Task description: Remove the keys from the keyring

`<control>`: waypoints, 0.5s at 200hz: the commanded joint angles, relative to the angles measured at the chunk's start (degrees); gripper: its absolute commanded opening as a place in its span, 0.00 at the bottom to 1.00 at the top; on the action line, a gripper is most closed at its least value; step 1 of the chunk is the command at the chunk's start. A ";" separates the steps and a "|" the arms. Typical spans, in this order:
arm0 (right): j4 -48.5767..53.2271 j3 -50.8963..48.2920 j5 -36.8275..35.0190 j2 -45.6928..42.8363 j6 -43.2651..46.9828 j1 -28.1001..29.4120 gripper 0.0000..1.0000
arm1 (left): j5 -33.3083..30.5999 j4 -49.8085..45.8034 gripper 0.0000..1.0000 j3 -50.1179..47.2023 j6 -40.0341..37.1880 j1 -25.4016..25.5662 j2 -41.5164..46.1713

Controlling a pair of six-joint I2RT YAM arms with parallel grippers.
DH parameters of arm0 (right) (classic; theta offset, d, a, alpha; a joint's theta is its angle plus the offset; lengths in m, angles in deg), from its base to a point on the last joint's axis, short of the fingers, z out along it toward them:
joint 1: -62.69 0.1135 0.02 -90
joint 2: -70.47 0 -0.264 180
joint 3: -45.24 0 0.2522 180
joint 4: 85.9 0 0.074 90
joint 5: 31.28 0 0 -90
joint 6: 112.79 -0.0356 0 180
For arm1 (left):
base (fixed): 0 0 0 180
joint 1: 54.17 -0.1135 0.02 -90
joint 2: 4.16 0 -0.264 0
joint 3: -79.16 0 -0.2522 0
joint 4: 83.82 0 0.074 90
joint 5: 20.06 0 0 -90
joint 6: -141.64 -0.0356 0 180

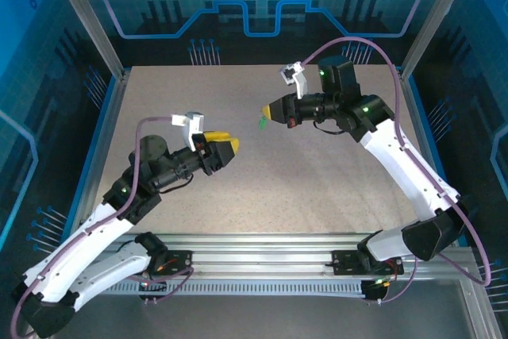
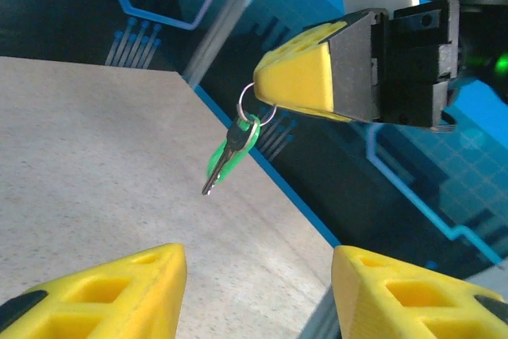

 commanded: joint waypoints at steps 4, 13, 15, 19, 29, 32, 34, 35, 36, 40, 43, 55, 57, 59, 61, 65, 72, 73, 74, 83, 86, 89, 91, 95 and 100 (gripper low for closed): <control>-1.84 -0.63 -4.77 -0.51 -8.02 0.85 0.00 | -13.50 1.35 0.54 -1.10 -4.95 2.87 -0.34; -2.69 -1.29 -5.15 -0.94 -9.12 1.03 0.00 | -14.84 2.24 0.55 -0.94 -6.69 4.16 -1.16; -2.94 -1.45 -5.15 -1.06 -9.29 1.12 0.00 | -15.26 2.48 0.55 -0.90 -7.00 4.51 -1.44; -3.27 -1.70 -5.16 -1.24 -9.60 1.24 0.00 | -16.12 2.74 0.55 -0.67 -7.81 5.15 -1.87; -3.57 -1.88 -5.61 -1.64 -10.33 1.61 0.00 | -18.81 3.35 0.56 -0.03 -9.68 6.75 -3.32; -3.66 -1.92 -5.74 -1.78 -10.49 1.87 0.00 | -19.40 3.59 0.57 0.23 -10.19 7.19 -3.80; -3.80 -1.98 -5.76 -1.86 -10.53 1.90 0.00 | -19.69 3.77 0.57 0.36 -10.51 7.48 -4.17; -3.83 -1.94 -5.77 -1.83 -10.58 1.98 0.00 | -19.77 3.84 0.57 0.48 -10.64 7.53 -4.27; -3.88 -1.97 -5.73 -1.90 -10.65 1.97 0.00 | -19.90 3.96 0.57 0.59 -10.83 7.69 -4.41; -4.01 -1.95 -5.64 -1.97 -10.79 2.26 0.00 | -20.28 4.30 0.56 0.88 -11.49 8.21 -5.08; -4.02 -1.93 -5.65 -2.05 -10.93 2.38 0.00 | -20.43 4.68 0.57 1.08 -11.95 8.46 -5.54; -3.92 -1.70 -6.08 -2.29 -11.16 2.96 0.00 | -20.17 6.29 0.59 1.83 -13.31 9.29 -7.37; -3.98 -1.66 -6.11 -2.36 -11.16 3.05 0.00 | -20.08 6.53 0.60 1.90 -13.55 9.33 -7.72; -4.01 -1.65 -6.12 -2.36 -11.16 3.18 0.00 | -19.97 6.83 0.60 1.98 -13.70 9.40 -7.98; -4.02 -1.65 -6.12 -2.40 -11.16 3.28 0.00 | -19.94 7.04 0.60 2.14 -13.87 9.42 -8.29; -3.95 -1.50 -6.17 -2.41 -11.16 3.44 0.00 | -19.87 7.43 0.61 2.31 -14.27 9.59 -8.88; -3.77 -1.36 -6.12 -2.39 -11.25 3.69 0.00 | -19.57 8.19 0.62 2.80 -14.67 9.74 -9.96; -3.77 -1.29 -6.12 -2.36 -11.25 3.70 0.00 | -19.53 8.29 0.62 2.84 -14.74 9.76 -10.11; -3.76 -1.25 -6.08 -2.39 -11.25 3.71 0.00 | -19.47 8.39 0.62 2.91 -14.86 9.77 -10.28; -3.91 -1.22 -5.79 -2.49 -11.43 3.95 0.00 | -19.47 8.95 0.62 3.76 -15.39 9.87 -11.60; -3.94 -1.16 -5.77 -2.50 -11.50 3.98 0.00 | -19.49 9.12 0.62 4.03 -15.57 9.87 -11.99; -3.94 -1.25 -5.71 -2.50 -11.58 4.07 0.00 | -19.60 9.24 0.62 4.30 -15.81 9.87 -12.42; -4.00 -1.26 -5.69 -2.57 -11.60 4.16 0.00 | -19.65 9.33 0.62 4.47 -15.98 9.89 -12.67; -4.09 -1.25 -5.57 -2.55 -11.65 4.31 0.00 | -19.86 9.44 0.62 4.85 -16.28 9.91 -13.14; -4.28 -1.36 -5.34 -2.68 -11.76 4.40 0.00 | -20.05 9.60 0.62 5.20 -16.57 9.87 -13.73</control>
